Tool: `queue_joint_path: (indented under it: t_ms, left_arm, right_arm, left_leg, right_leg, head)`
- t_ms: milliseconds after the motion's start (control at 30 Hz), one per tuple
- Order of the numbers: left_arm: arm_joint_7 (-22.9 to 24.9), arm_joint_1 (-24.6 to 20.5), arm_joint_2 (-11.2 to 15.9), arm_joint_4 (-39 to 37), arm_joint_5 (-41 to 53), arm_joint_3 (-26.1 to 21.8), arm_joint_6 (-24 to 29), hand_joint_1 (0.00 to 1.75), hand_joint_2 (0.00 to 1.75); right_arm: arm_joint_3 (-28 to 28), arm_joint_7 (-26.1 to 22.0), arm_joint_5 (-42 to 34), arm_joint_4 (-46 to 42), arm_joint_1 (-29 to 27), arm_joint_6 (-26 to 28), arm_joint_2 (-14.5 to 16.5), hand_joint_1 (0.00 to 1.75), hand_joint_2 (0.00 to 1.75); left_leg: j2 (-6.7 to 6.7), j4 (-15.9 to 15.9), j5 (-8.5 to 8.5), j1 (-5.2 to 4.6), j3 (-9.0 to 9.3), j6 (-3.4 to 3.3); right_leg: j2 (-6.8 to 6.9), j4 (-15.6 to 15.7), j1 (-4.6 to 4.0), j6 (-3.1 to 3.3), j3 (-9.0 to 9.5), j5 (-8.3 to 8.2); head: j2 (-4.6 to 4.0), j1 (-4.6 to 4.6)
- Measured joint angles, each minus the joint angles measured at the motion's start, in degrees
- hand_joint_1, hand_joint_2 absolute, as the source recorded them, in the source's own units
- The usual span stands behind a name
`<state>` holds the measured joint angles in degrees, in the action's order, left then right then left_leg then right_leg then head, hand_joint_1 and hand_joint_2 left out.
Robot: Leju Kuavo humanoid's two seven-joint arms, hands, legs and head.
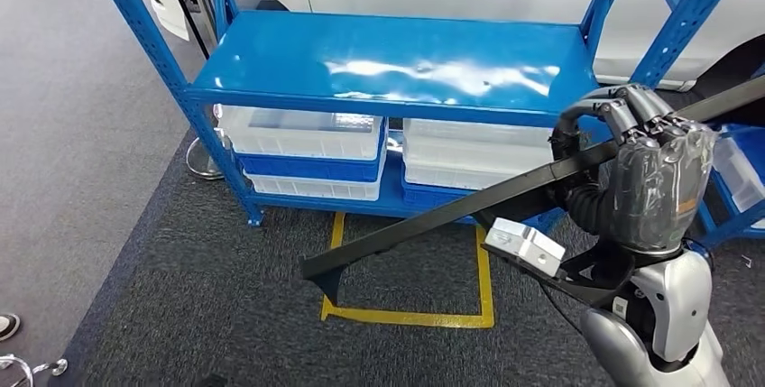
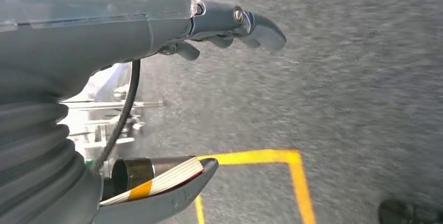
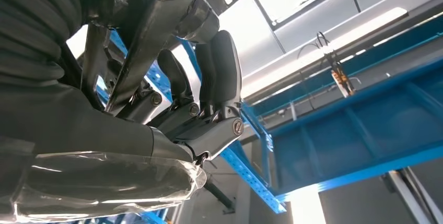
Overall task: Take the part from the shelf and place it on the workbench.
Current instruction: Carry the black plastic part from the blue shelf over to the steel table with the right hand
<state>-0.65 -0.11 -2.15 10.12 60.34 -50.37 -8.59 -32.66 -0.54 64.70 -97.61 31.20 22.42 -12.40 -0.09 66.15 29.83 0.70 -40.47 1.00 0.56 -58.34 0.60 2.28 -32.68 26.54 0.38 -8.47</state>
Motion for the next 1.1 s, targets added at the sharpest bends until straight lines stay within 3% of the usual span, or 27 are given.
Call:
queue_joint_path:
  t_ms: [33,67,100,133,167,200,267,300,333,400,433,533,567,600,633,700,767,800,867,900,933,967,1033,1067,1100]
  left_arm:
    - [-0.3,0.0,0.1,0.0,0.2,0.0,0.1,0.0,1.75]
    - [-0.5,0.0,0.1,0.0,0.3,0.0,0.3,0.0,1.75]
    - [-0.6,0.0,0.1,0.0,0.3,0.0,0.5,0.0,1.75]
    - [-0.8,0.0,0.1,0.0,0.4,0.0,0.7,0.0,1.75]
    - [-0.9,0.0,0.2,0.0,0.5,0.0,0.9,0.0,1.75]
    - [-0.9,-0.1,0.2,0.0,0.7,0.0,1.1,0.0,1.75]
    - [-0.8,-0.2,0.2,0.0,1.1,0.0,1.5,0.0,1.75]
    - [-0.7,-0.3,0.2,0.0,1.3,0.0,1.7,0.0,1.75]
    - [-0.4,-0.2,0.2,0.0,1.4,0.0,2.0,0.0,1.75]
    - [0.2,-0.1,0.2,0.0,1.5,0.0,2.3,0.0,1.75]
    - [0.5,0.0,0.2,0.0,1.5,0.0,2.4,0.0,1.75]
    - [1.0,-0.1,0.3,0.0,1.5,-0.1,2.5,0.0,1.75]
    - [1.1,-0.1,0.3,0.0,1.5,-0.1,2.5,0.0,1.75]
    - [1.1,-0.2,0.3,0.0,1.5,-0.1,2.5,0.0,1.75]
    - [1.1,-0.3,0.3,0.0,1.5,-0.1,2.5,0.0,1.75]
    - [1.2,-0.4,0.3,0.0,1.5,-0.2,2.5,0.0,1.75]
    - [1.4,-0.5,0.3,0.0,1.4,-0.5,2.4,0.0,1.75]
    - [1.6,-0.6,0.3,0.0,1.3,-0.7,2.4,0.0,1.75]
    - [2.1,-0.6,0.3,0.0,1.0,-1.1,2.4,0.0,1.75]
    - [2.2,-0.5,0.3,0.0,0.9,-1.3,2.4,0.0,1.75]
    - [2.3,-0.5,0.3,0.0,0.8,-1.4,2.4,0.0,1.75]
    - [2.4,-0.5,0.3,0.0,0.7,-1.5,2.3,0.0,1.75]
    - [2.3,-0.5,0.4,0.0,0.6,-1.7,2.2,0.0,1.75]
    - [2.2,-0.6,0.4,0.0,0.6,-1.9,2.1,0.0,1.75]
    - [2.1,-0.6,0.4,0.0,0.6,-2.1,2.0,0.0,1.75]
  right_arm:
    - [0.0,0.0,0.0,0.0,0.0,-0.2,0.0,1.75,1.75]
    - [0.0,0.1,-0.1,0.0,0.0,-0.4,0.0,1.75,1.75]
    - [0.0,0.2,-0.2,0.1,0.0,-0.7,0.0,1.75,1.75]
    - [0.0,0.3,-0.5,0.1,0.0,-1.1,0.0,1.75,1.75]
    - [0.0,0.4,-0.8,0.1,0.0,-1.4,0.0,1.75,1.75]
    - [0.1,0.5,-1.1,0.1,-0.1,-1.7,0.0,1.75,1.75]
    - [0.7,0.8,-2.1,-0.1,-0.4,-1.6,-0.4,1.75,1.75]
    - [1.3,0.7,-3.1,-0.4,-1.0,-1.3,-1.0,1.75,1.75]
    - [2.1,0.4,-4.6,-0.9,-1.9,-0.8,-1.9,1.75,1.75]
    - [4.1,-0.8,-8.1,-2.1,-4.0,-0.1,-4.3,1.75,1.75]
    - [5.4,-1.6,-9.7,-2.7,-5.1,-0.1,-5.6,1.75,1.75]
    - [9.5,-3.6,-12.2,-4.2,-7.9,-0.4,-8.4,1.75,1.75]
    - [10.6,-4.0,-12.4,-4.4,-8.3,-0.6,-8.8,1.75,1.75]
    - [11.3,-4.1,-12.5,-4.6,-8.7,-0.8,-9.1,1.75,1.75]
    - [11.8,-4.2,-12.5,-4.8,-9.0,-0.9,-9.4,1.75,1.75]
    - [12.4,-4.3,-12.4,-5.1,-9.3,-1.1,-9.7,1.75,1.75]
    - [12.8,-4.3,-12.3,-5.6,-9.2,-1.6,-9.9,1.75,1.75]
    - [13.0,-4.3,-12.3,-5.8,-9.1,-1.8,-10.0,1.75,1.75]
    - [13.1,-4.3,-12.5,-5.8,-8.7,-2.5,-10.0,1.75,1.75]
    - [13.1,-4.2,-12.7,-5.7,-8.3,-2.9,-10.0,1.75,1.75]
    - [13.0,-4.2,-12.8,-5.6,-8.0,-3.3,-10.0,1.75,1.75]
    - [12.9,-4.0,-12.9,-5.5,-7.5,-3.7,-9.9,1.75,1.75]
    - [12.8,-3.4,-13.0,-5.4,-6.2,-4.7,-9.6,1.75,1.75]
    - [12.7,-3.1,-13.0,-5.3,-5.6,-5.1,-9.3,1.75,1.75]
    - [12.5,-2.9,-13.0,-5.3,-5.2,-5.4,-9.2,1.75,1.75]
  left_leg:
    - [0.0,3.7,2.37,0.03,-0.66,0.21]
    - [0.01,6.7,3.23,0.04,-0.86,0.38]
    - [0.01,8.4,2.68,0.06,-0.41,0.48]
    - [0.01,8.1,1.08,0.08,1.05,0.49]
    - [0.02,6.1,-0.58,0.1,3.34,0.44]
    - [-0.01,2.4,-1.06,0.09,6.56,0.3]
    - [-0.17,-5.7,0.41,-0.17,12.35,-0.26]
    - [-0.26,-8.2,1.33,-0.35,13.86,-0.64]
    - [-0.34,-9.1,1.39,-0.54,14.15,-1.09]
    - [-0.18,-9.3,0.15,-0.36,13.25,-2.07]
    - [-0.04,-9.4,-0.61,-0.23,12.66,-2.61]
    - [0.26,-9.4,-2.91,-0.28,10.0,-3.62]
    - [0.35,-9.2,-3.65,-0.39,8.91,-3.7]
    - [0.44,-9.1,-4.35,-0.49,7.82,-3.71]
    - [0.5,-8.9,-4.95,-0.58,6.8,-3.66]
    - [0.55,-8.3,-6.0,-0.7,4.96,-3.49]
    - [0.51,-7.7,-6.91,-0.89,3.78,-3.09]
    - [0.5,-7.7,-7.42,-0.9,3.48,-2.8]
    - [0.45,-7.9,-8.55,-0.95,3.11,-2.12]
    - [0.39,-7.9,-8.44,-0.92,2.8,-1.8]
    - [0.3,-7.1,-7.28,-0.91,2.28,-1.47]
    - [0.22,-5.4,-5.0,-0.84,1.55,-1.11]
    - [0.18,1.2,0.95,-0.47,-0.17,-0.38]
    - [0.19,4.8,2.7,-0.31,-0.74,-0.04]
    - [0.19,7.4,2.91,-0.15,-0.76,0.24]
  right_leg:
    - [0.03,-0.1,-0.01,0.02,-1.05,-0.8]
    - [0.06,-0.2,-0.02,-0.04,-2.11,-1.56]
    - [0.08,-0.4,-0.01,-0.13,-3.21,-2.29]
    - [0.1,-0.6,0.01,-0.28,-4.34,-3.02]
    - [0.1,-0.9,0.03,-0.45,-5.34,-3.66]
    - [0.1,-1.1,0.02,-0.69,-6.19,-4.25]
    - [0.19,-1.5,-0.11,-1.32,-7.12,-5.29]
    - [0.29,-1.4,-0.17,-1.71,-7.21,-5.85]
    - [0.4,-1.1,-0.22,-2.12,-7.17,-6.48]
    - [0.28,-1.0,-0.08,-2.91,-7.42,-6.4]
    - [0.1,-2.1,-0.01,-3.21,-7.89,-4.74]
    - [-0.34,-11.3,0.12,-3.73,-10.19,4.23]
    - [-0.38,-14.7,0.12,-3.83,-10.57,5.64]
    - [-0.38,-16.9,0.12,-3.85,-10.29,5.5]
    - [-0.39,-17.4,0.11,-3.77,-9.24,4.25]
    - [-0.45,-12.6,-0.02,-3.2,-4.06,1.77]
    - [-0.51,-4.2,-0.39,-2.44,2.32,2.89]
    - [-0.53,-1.4,-0.61,-2.13,4.15,3.85]
    - [-0.44,0.5,-0.64,-1.63,4.48,3.92]
    - [-0.28,0.7,-0.5,-1.3,3.98,3.22]
    - [-0.13,0.9,-0.3,-0.85,3.37,2.46]
    - [0.03,1.1,-0.08,-0.47,2.59,1.63]
    - [0.12,1.0,-0.07,-0.04,0.76,0.11]
    - [0.14,0.9,-0.08,-0.08,-0.23,-0.64]
    - [0.2,0.8,-0.07,-0.17,-1.23,-1.34]
  head:
    - [0.0,-0.01]
    - [-0.01,-0.02]
    - [-0.01,-0.02]
    - [-0.01,-0.03]
    - [-0.01,-0.03]
    - [-0.01,-0.04]
    - [0.01,-0.02]
    - [0.01,-0.01]
    - [0.01,0.02]
    - [-0.01,0.04]
    - [-0.01,0.07]
    - [-0.01,0.1]
    - [-0.01,0.1]
    - [-0.01,0.1]
    - [-0.01,0.1]
    - [0.0,0.09]
    - [0.0,0.07]
    - [0.01,0.06]
    - [0.01,0.06]
    - [0.01,0.09]
    - [0.0,0.1]
    - [-0.01,0.1]
    - [-0.01,0.06]
    - [-0.01,0.05]
    - [-0.01,0.04]
